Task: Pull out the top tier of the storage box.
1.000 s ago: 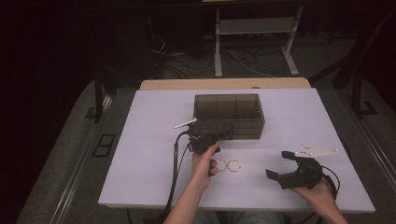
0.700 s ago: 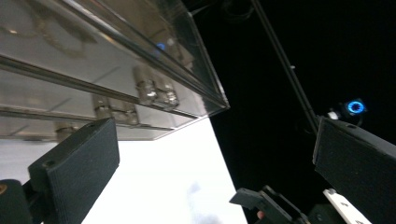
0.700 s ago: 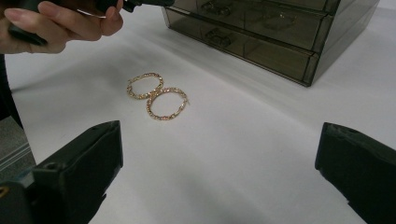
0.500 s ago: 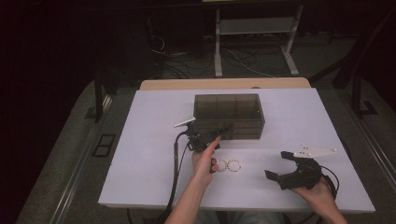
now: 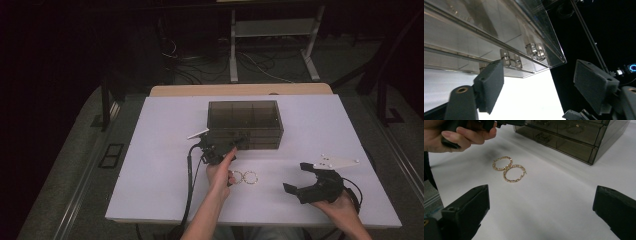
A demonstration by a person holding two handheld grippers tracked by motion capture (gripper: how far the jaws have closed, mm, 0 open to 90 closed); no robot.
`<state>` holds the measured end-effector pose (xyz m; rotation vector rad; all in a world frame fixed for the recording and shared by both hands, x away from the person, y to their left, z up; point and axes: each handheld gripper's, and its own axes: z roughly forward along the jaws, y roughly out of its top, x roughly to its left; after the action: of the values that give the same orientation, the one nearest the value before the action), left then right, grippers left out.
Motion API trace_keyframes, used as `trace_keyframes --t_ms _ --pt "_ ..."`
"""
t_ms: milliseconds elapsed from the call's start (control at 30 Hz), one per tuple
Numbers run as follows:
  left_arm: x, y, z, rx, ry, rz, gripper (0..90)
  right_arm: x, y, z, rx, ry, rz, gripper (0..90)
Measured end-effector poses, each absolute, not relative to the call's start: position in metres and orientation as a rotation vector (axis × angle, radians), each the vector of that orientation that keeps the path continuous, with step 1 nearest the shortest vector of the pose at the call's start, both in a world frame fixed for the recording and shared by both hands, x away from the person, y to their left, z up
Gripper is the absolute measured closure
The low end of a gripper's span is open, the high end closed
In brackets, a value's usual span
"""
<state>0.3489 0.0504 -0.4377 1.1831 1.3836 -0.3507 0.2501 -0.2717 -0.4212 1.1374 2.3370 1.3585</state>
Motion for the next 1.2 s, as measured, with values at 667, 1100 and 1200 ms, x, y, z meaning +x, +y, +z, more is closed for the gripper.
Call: trace_keyframes --t_ms 667,1100,1200 --pt "0.349 0.051 -0.450 1.057 1.415 -0.352 47.3 0.250 -0.269 -0.423 1.123 2.360 1.332 0.3" --pt "0.351 0.048 -0.453 1.019 1.414 -0.388 61.9 0.251 -0.269 -0.423 1.123 2.367 1.332 0.3" --pt "0.352 0.047 -0.453 1.015 1.417 -0.389 65.9 0.250 -0.269 -0.423 1.123 2.368 1.332 0.3"
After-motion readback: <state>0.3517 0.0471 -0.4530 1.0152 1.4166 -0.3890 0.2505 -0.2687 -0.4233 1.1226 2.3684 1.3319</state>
